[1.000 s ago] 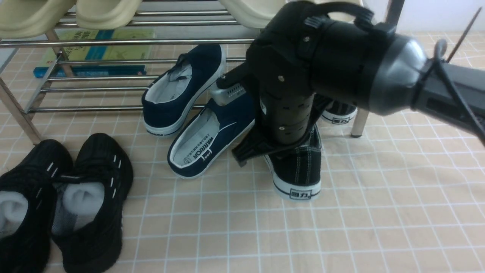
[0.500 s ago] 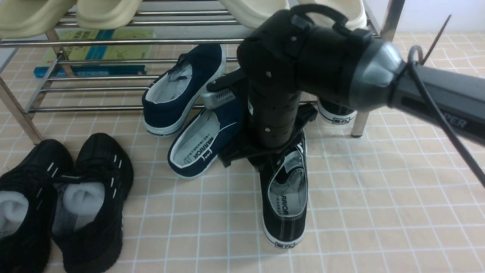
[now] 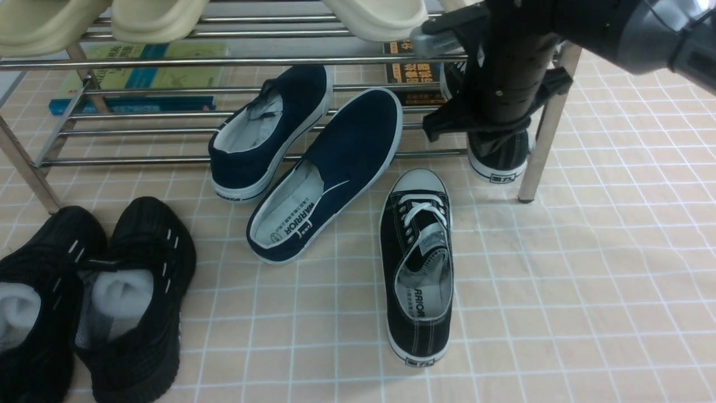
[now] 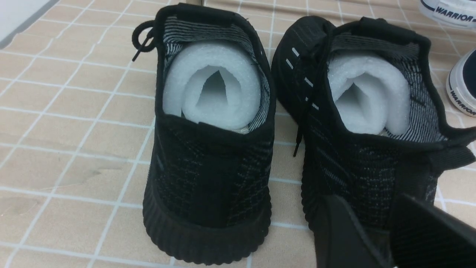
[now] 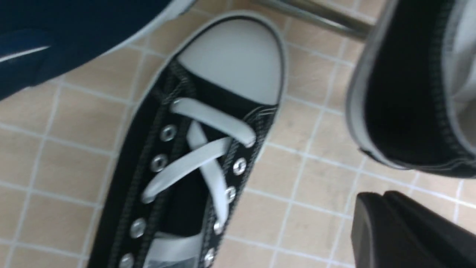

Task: Take the shoes off the shelf from the light coffee tablecloth by hand.

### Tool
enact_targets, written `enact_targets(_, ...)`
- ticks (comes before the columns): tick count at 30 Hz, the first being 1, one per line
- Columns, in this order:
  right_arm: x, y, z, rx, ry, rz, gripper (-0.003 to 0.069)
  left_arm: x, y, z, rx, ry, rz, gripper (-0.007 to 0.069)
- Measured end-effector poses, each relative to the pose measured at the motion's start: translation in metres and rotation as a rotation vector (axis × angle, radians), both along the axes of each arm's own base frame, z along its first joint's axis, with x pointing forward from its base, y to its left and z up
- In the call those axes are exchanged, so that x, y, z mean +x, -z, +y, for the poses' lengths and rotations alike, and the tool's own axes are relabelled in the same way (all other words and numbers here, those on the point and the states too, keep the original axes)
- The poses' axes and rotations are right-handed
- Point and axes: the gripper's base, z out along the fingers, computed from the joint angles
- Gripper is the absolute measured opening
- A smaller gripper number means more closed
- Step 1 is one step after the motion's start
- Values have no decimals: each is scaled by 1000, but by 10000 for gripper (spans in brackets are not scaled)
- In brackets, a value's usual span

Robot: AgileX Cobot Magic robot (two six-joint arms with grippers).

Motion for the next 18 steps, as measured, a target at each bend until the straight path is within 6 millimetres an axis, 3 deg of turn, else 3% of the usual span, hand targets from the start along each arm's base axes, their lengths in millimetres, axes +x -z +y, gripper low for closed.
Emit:
enact_targets(2,3,0,-1,-10,-2,-24,143,0,0,0,0,0,0,242)
enact_targets(3,6,-2,-2,-21,-7,-62,213,0,0,0,0,0,0,242)
enact_targets(6,11,-5,-2,-18,-18,-128,305,0,0,0,0,0,0,242)
enact_targets(8,15,-6,-1,-6,-25,-164,344,0,0,0,0,0,0,242)
enact_targets(13,23,3,3,-7,-41,-198,363,0,0,0,0,0,0,242)
enact_targets(18,37,30,8,-61,-63,-205,317,0,0,0,0,0,0,242)
